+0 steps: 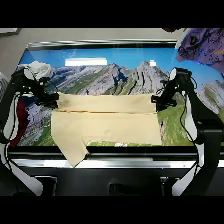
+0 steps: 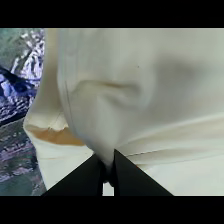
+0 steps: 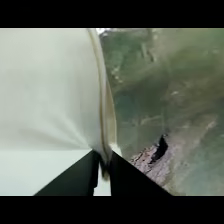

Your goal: Fold the clothes and pants, and hang the long-sleeved shirts on hangers.

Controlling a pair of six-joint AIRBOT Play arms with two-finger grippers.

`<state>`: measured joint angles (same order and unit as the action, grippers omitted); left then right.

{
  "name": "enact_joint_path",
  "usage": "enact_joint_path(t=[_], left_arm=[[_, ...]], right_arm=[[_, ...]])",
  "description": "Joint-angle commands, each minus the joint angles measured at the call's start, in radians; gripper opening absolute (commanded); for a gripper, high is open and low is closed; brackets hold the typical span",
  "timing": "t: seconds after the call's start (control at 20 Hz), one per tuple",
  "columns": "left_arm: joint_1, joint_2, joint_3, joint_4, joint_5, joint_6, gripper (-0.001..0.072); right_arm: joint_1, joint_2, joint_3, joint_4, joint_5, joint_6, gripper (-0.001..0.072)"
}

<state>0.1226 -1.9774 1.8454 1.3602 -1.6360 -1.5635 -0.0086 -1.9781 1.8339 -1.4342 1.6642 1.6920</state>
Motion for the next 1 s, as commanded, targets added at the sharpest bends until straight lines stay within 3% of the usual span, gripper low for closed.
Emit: enact_joint_path(t=[0.0, 0.05, 0.15, 0.2, 0.35, 0.5, 0.75, 0.95], left_arm=[[-0.008, -0.013, 0.001, 0.0, 0.038, -0.008, 0.0145], [-0.008, -0.013, 0.001, -0.001, 0.058, -0.021, 0.0209], [-0.004, -0.006, 0.004, -0.001, 0.075, -0.053, 0.0576], [0.002, 0.001, 0.015, 0.003, 0.074, -0.053, 0.0671], [0.042, 0.074, 0.044, 0.004, 0.069, -0.053, 0.0689], [0.117, 0.205, -0.026, 0.096, 0.034, -0.053, 0.0688], [0.333, 0.64, -0.721, -0.052, 0.216, -0.037, 0.0686], [0.394, 0.94, -1.219, -0.299, 0.315, 0.076, 0.0686]], right_arm=[[0.001, -0.022, -0.001, 0.019, 0.013, 0.0, 0.0214], [0.001, -0.021, -0.001, 0.018, 0.013, -0.001, 0.0284], [0.001, -0.009, -0.001, 0.016, 0.017, -0.001, 0.0501], [0.0, 0.008, 0.0, 0.013, 0.017, -0.01, 0.0585], [-0.02, 0.106, 0.0, -0.029, 0.006, -0.064, 0.0602], [-0.149, 0.227, -0.027, 0.095, -0.029, -0.136, 0.0599], [-0.417, 0.477, -0.482, 0.404, -0.115, -0.278, 0.0597], [-0.441, 0.612, -0.781, 0.441, -0.208, -0.315, 0.0597]])
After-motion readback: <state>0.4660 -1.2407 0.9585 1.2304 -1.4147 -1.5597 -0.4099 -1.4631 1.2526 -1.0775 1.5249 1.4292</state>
